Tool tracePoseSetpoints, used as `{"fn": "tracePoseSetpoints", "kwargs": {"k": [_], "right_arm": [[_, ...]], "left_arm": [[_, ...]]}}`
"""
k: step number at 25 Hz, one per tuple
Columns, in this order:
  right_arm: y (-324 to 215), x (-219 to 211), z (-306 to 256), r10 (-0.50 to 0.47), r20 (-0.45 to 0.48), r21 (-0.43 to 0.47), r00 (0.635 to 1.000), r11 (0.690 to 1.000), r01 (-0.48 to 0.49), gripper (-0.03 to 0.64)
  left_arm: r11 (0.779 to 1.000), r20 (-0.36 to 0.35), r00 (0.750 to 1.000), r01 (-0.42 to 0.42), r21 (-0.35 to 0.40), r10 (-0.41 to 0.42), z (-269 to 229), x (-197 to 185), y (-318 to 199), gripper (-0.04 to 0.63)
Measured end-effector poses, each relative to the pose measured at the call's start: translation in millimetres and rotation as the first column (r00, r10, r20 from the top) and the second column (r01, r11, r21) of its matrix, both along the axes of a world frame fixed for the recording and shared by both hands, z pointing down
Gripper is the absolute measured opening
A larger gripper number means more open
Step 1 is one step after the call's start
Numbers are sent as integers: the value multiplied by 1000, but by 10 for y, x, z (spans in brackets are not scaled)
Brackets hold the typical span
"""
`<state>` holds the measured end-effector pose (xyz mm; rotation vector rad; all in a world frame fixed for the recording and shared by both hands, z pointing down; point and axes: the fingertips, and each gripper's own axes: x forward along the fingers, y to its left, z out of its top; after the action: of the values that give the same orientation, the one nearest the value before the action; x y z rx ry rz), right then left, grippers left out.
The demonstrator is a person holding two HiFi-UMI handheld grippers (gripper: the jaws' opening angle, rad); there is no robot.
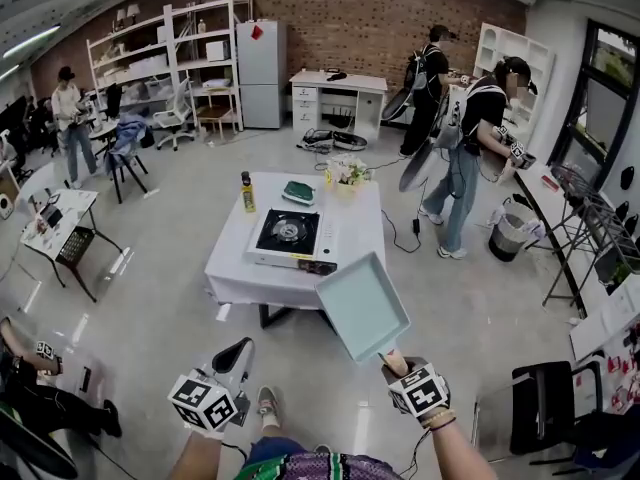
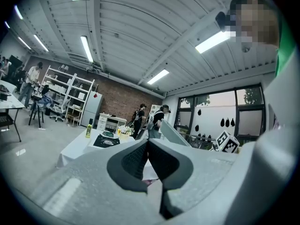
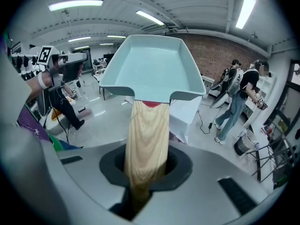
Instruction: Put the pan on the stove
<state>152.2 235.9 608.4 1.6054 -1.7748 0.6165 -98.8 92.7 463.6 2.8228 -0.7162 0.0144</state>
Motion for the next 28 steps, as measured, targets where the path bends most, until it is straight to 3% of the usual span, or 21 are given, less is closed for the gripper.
{"fn": "tracePoseSetpoints", "kwargs": {"k": [12, 28], "right_arm": [[-802, 165, -66, 17, -6, -27, 1000, 1000, -17, 49], [-2078, 280, -187, 66, -15, -43, 998, 997, -67, 49]], "left_arm": [[999, -9, 999, -36, 2, 36, -113, 277, -886, 17], [998, -12, 998, -66, 16, 66, -273, 308, -2314, 17]]}}
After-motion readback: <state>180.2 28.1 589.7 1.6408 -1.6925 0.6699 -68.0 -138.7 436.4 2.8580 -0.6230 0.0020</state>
